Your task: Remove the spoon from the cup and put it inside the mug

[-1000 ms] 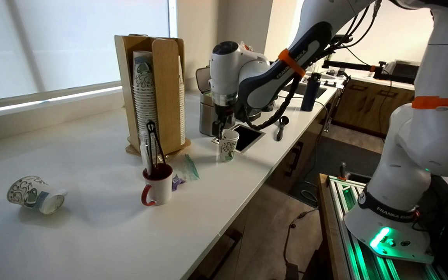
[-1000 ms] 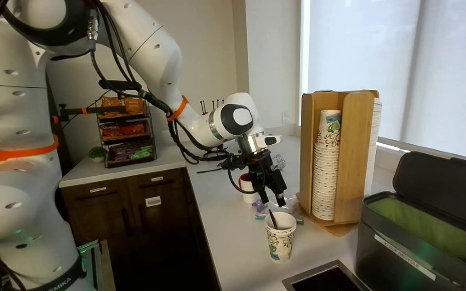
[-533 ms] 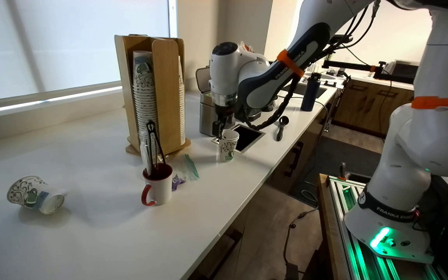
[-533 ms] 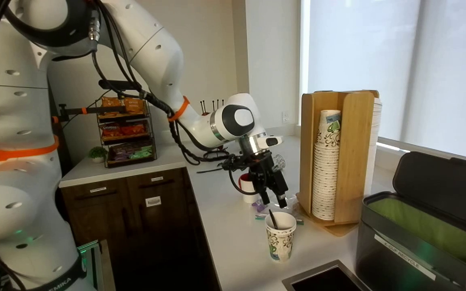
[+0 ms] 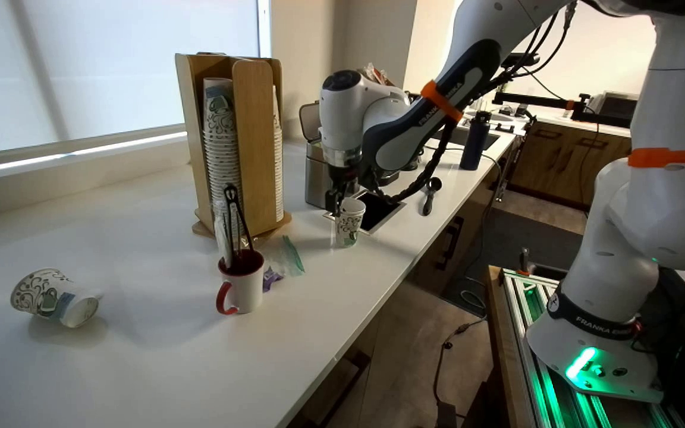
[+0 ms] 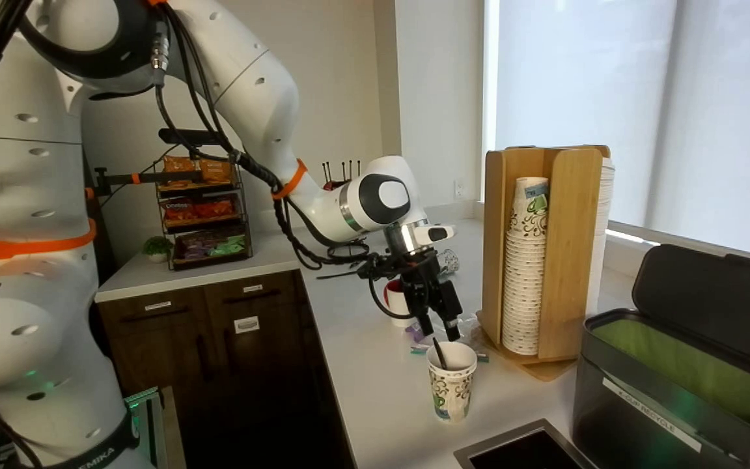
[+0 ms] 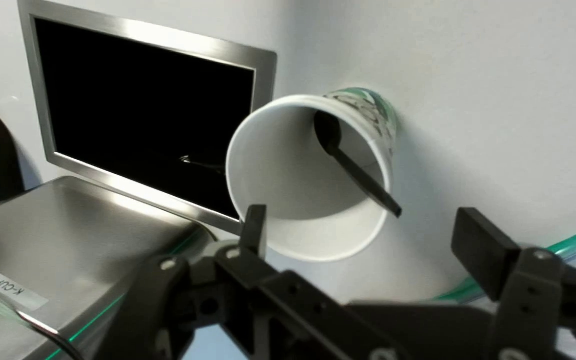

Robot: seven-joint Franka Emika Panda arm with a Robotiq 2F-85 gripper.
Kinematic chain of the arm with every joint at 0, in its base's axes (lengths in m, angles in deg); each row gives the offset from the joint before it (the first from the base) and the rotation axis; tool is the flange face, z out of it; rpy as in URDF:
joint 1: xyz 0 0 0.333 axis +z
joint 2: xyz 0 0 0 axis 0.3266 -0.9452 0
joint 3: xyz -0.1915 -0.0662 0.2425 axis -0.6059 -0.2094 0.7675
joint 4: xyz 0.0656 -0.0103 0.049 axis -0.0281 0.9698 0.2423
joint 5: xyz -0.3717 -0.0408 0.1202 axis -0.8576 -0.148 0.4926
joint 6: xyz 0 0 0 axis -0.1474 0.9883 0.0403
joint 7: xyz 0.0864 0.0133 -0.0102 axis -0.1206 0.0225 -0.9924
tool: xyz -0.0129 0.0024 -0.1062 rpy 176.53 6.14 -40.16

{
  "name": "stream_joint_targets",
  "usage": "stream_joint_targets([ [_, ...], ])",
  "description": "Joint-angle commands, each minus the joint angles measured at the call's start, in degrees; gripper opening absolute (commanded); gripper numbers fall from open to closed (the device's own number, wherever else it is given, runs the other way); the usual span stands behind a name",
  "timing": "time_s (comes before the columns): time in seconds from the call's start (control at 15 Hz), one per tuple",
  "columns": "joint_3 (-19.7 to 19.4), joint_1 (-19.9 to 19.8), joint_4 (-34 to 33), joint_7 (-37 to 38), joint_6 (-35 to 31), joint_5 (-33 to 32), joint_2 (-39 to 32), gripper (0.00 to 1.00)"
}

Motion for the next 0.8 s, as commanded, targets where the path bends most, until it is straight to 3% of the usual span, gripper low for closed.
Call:
stream_joint_targets([
  [0.0,-1.13,1.21,-0.42,1.65,2.17,-1.45,-0.41,0.74],
  [0.07,-1.22,1.28,-0.36,1.6,2.74,-1.34,-0.27,0.62],
  [0.2,-1.18,1.39,-0.18,1.38,4.02,-1.13,-0.05,0.53],
  [0.73,-0.73,1.97,-0.26,0.58,6.49,-0.88,0.08,0.59],
])
